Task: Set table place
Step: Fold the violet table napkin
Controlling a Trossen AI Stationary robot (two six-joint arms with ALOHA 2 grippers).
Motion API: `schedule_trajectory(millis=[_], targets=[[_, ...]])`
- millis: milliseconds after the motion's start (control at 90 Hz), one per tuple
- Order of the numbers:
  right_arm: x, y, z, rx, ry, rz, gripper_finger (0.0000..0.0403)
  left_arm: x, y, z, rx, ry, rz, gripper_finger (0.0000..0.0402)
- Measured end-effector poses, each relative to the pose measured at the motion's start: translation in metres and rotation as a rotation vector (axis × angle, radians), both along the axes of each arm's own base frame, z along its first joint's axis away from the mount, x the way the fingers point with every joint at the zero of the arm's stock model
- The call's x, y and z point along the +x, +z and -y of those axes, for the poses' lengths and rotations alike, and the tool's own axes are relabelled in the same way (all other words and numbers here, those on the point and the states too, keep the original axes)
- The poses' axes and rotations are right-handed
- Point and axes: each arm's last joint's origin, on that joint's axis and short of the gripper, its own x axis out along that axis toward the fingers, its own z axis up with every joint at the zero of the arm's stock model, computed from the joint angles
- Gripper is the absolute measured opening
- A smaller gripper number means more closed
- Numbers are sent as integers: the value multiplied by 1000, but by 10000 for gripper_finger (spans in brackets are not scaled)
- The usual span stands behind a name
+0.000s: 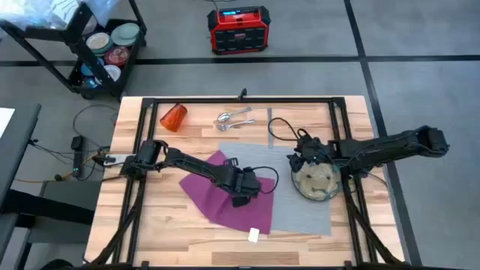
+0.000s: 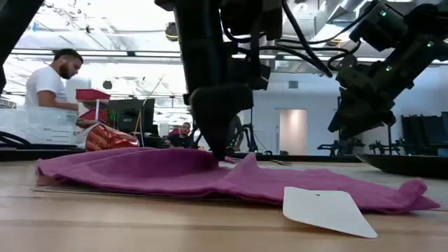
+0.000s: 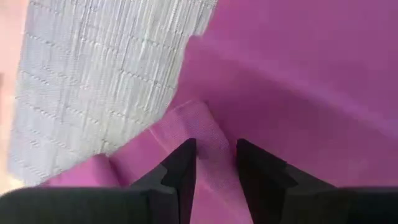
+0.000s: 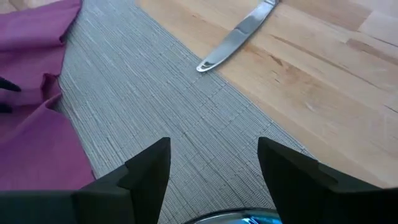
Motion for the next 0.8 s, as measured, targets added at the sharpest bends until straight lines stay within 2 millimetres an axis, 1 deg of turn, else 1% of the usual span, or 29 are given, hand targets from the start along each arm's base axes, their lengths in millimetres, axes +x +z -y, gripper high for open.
schedule_trajectory(millis=[133,256,344,500,611,733,800], targets=[[0,0,0,0,0,0,228,-9,1,-10,79,75,-69,95],[0,0,0,2,-2,1,228,-8,5,-17,84,154,-52,95],[0,0,0,2,-2,1,228,-3,11,-16,69,185,1,95],[0,0,0,2,-2,1,228,0,15,-15,28,266,57,95],[0,0,0,3,-1,1,228,-1,23,-17,-39,333,91,95],[0,0,0,3,-1,7,228,-4,34,-17,-53,350,122,95],[1,1,0,2,-1,11,228,-5,37,-17,-57,349,128,95]])
